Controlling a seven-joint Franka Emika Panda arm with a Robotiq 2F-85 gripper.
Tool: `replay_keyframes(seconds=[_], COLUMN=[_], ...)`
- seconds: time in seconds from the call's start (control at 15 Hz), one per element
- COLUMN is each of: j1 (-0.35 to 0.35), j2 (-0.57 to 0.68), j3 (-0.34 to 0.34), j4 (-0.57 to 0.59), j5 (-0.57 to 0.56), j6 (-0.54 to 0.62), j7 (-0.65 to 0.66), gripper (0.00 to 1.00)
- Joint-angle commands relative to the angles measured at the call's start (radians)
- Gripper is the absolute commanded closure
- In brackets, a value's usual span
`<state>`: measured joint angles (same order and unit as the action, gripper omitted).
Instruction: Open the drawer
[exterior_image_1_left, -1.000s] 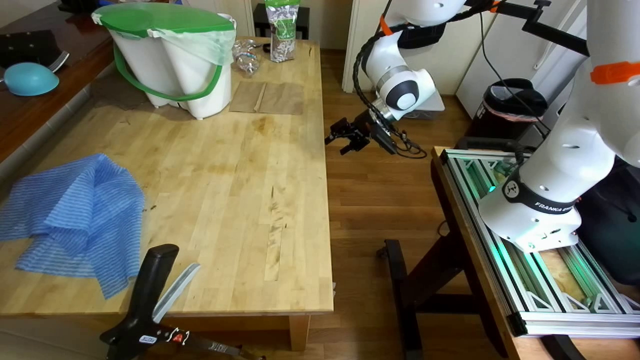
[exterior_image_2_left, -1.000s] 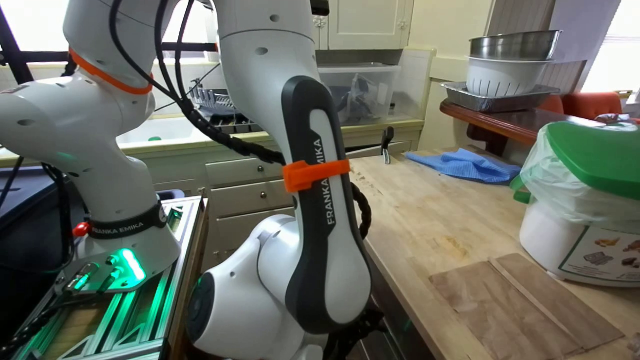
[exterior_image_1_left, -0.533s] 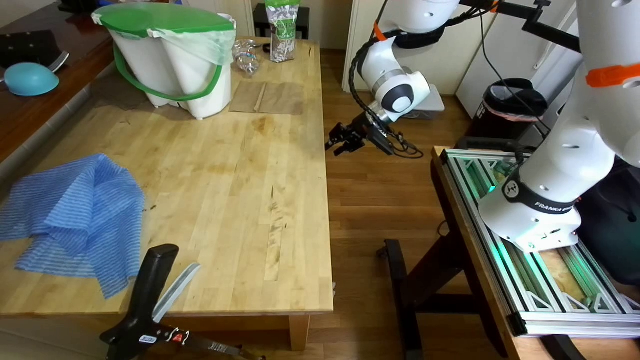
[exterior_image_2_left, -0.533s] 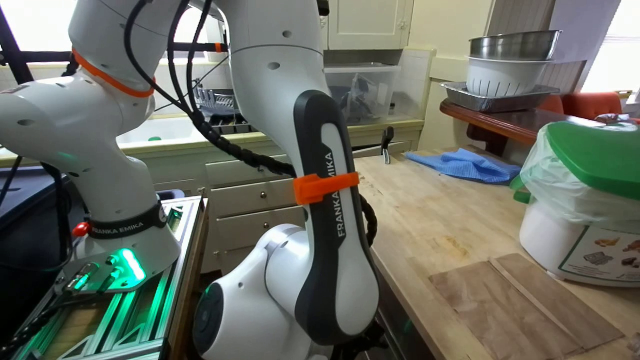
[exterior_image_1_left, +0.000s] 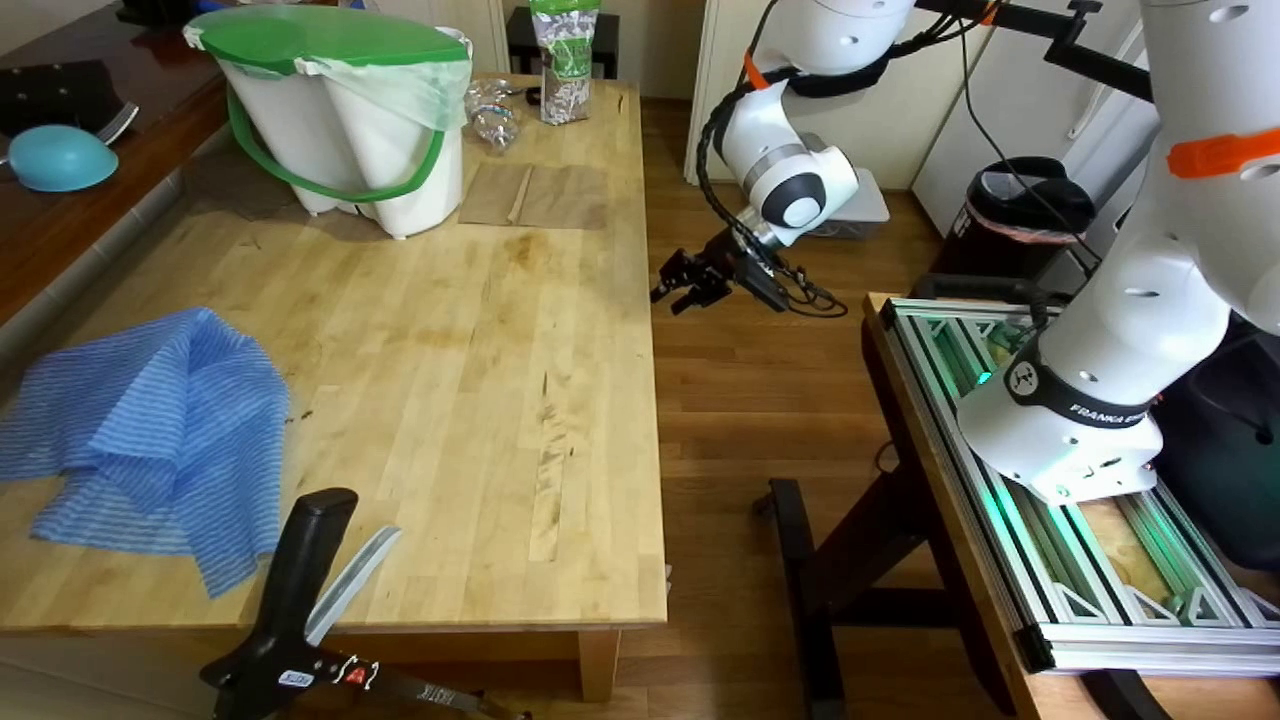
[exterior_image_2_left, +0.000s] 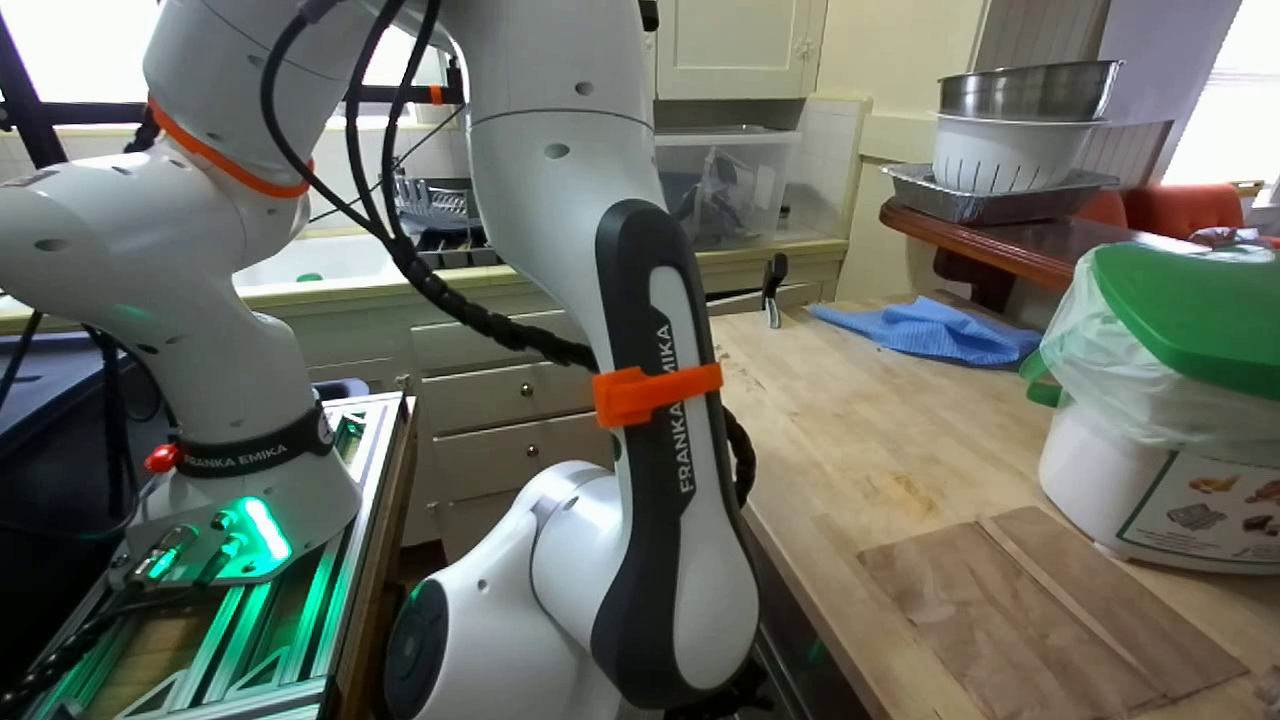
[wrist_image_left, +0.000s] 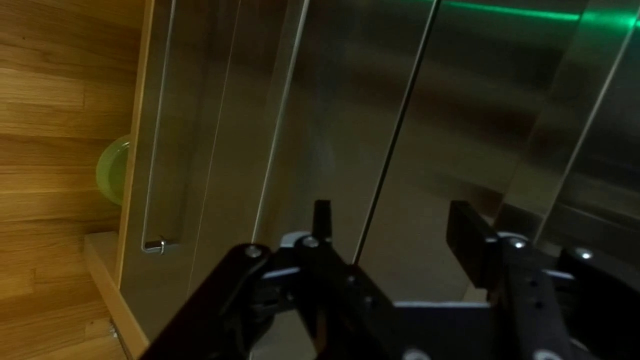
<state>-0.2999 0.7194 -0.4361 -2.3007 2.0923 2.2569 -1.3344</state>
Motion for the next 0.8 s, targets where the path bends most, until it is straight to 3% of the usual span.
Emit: replay_keyframes(seconds=[0.0, 0.33, 0.47, 0.73], j1=[0.018, 0.024, 0.030, 0.032], j2=[0.013, -0.012, -0.021, -0.042], j3=[-0.017, -0.049, -0.063, -0.089], j4=[-0.004, -0.049, -0.063, -0.064], j5=[0.052, 0.100, 0.115, 0.143], j6=[0.045, 0.117, 0.140, 0.139], j7=[-0.001, 0.002, 0.005, -0.018], gripper=[0.36, 0.27, 0.32, 0.29])
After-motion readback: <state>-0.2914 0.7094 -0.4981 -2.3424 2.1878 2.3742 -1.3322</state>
